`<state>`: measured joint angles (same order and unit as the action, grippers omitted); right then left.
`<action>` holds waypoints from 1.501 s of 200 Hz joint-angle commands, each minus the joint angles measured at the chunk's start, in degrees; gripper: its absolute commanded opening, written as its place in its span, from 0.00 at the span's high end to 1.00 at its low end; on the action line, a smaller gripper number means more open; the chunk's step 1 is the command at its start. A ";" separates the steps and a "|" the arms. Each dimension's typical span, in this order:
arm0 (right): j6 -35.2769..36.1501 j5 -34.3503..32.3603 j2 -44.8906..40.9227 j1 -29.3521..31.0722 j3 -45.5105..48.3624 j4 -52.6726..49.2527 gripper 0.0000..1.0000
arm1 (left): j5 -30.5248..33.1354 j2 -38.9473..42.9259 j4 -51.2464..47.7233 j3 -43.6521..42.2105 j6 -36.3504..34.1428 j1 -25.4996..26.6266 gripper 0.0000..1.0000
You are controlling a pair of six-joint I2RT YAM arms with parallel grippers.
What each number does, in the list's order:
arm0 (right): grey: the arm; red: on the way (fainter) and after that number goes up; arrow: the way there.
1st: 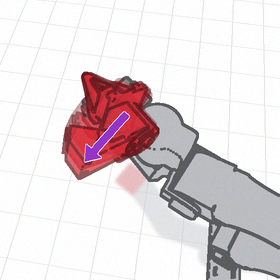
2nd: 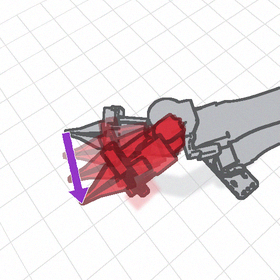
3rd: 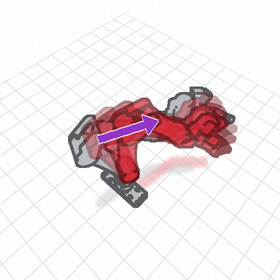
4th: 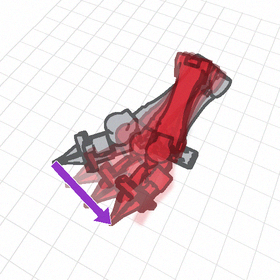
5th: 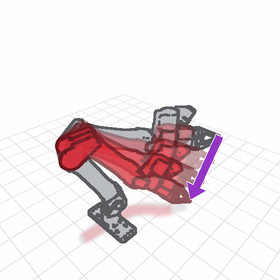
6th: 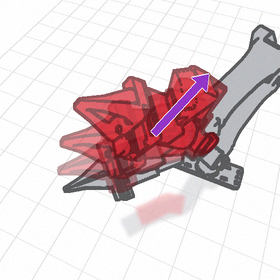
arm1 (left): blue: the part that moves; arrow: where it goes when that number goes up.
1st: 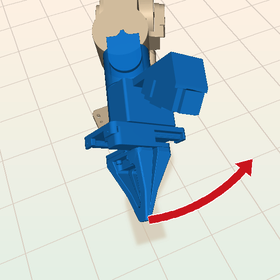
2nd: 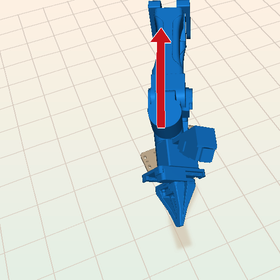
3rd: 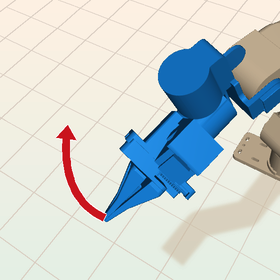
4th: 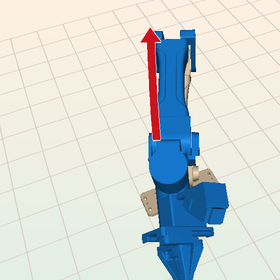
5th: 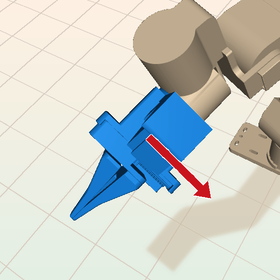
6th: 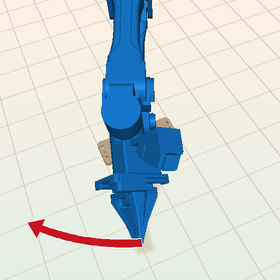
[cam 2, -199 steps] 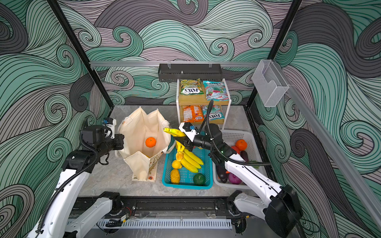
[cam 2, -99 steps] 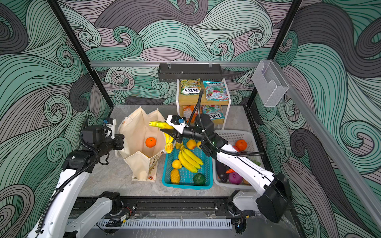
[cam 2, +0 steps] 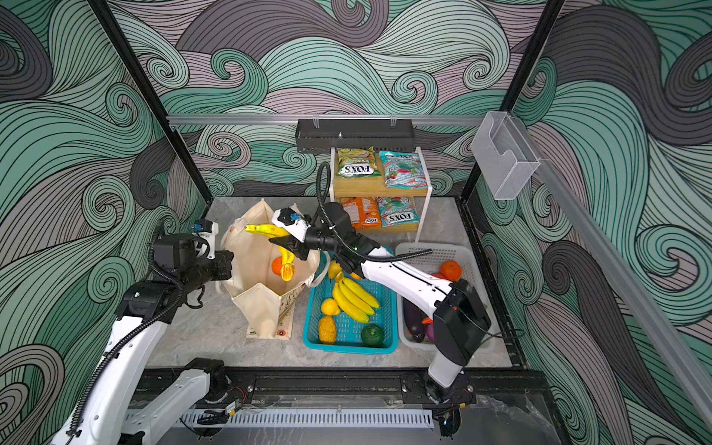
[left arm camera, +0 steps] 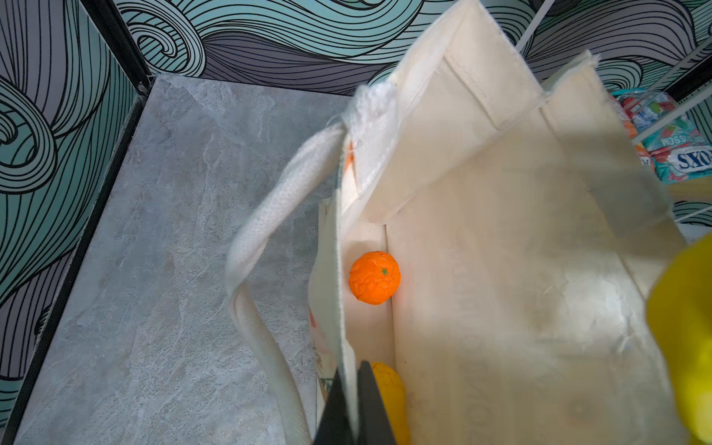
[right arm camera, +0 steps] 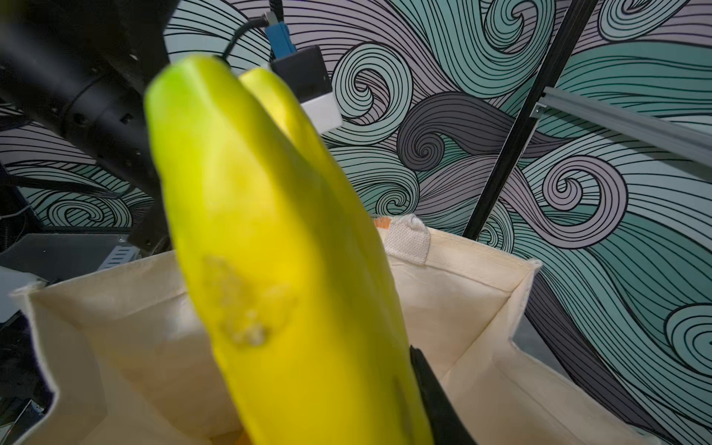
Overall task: Place the food into the grocery bag and tie it
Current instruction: 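Carry the banana bunch with the right gripper over the open tote bag, then lower the banana bunch into the bag with the right gripper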
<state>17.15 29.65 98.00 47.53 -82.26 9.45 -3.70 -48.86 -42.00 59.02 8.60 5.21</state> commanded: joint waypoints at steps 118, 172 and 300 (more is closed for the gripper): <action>-0.89 -9.26 5.81 7.14 -2.55 -24.55 0.69 | 0.44 1.57 2.05 0.30 0.01 -0.29 1.00; -5.21 -15.37 16.28 7.13 -14.76 -40.64 0.69 | 0.63 1.60 2.15 0.21 -0.03 -0.30 1.00; -7.66 -28.88 30.70 10.91 -28.52 -53.88 0.67 | 0.04 1.49 2.18 0.21 -0.02 -0.29 1.00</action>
<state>10.22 5.78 125.62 56.99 -107.85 -39.13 -3.66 -48.21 -41.95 58.78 8.62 5.21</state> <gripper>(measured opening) 0.333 0.049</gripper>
